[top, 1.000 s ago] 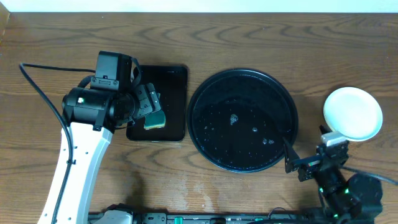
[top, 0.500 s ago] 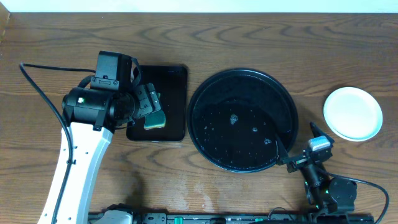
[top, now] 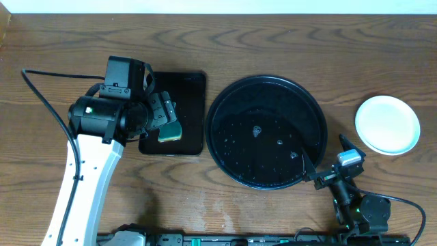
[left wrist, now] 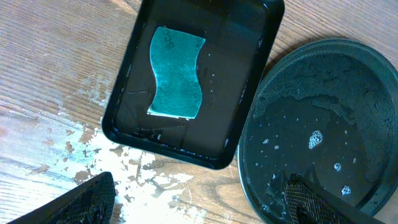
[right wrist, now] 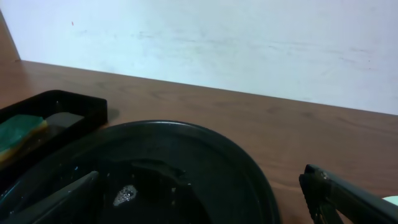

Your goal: Clean dirty plates on tray and stack at the side

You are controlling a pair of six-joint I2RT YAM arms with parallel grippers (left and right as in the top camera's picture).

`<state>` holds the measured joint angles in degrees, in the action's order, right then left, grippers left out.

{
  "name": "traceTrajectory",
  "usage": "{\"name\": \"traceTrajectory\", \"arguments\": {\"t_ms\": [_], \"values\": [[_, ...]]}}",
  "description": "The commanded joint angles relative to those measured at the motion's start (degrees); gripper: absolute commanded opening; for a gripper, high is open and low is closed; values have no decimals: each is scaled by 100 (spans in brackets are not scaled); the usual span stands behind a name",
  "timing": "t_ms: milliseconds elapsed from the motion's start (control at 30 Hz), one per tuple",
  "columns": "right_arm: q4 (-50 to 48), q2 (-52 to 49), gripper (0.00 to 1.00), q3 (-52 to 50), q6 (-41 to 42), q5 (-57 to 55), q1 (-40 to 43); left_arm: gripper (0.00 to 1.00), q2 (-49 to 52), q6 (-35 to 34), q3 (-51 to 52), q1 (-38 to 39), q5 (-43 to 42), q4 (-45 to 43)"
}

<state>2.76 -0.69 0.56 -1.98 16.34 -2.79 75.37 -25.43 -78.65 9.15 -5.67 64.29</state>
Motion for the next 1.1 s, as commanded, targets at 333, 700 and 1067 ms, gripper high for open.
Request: {"name": "traceTrajectory", "arguments": {"t_ms": [333, 700, 1067], "values": [[-2, 37, 99, -24, -46, 59, 46, 88, -96, 37, -28, -24, 66, -17], [-2, 37, 99, -24, -46, 59, 46, 88, -2376, 1252, 1513, -39, 612, -2865], [-2, 37, 99, -24, -46, 59, 46, 88, -5320, 1342, 5016, -529, 354, -5934]]}}
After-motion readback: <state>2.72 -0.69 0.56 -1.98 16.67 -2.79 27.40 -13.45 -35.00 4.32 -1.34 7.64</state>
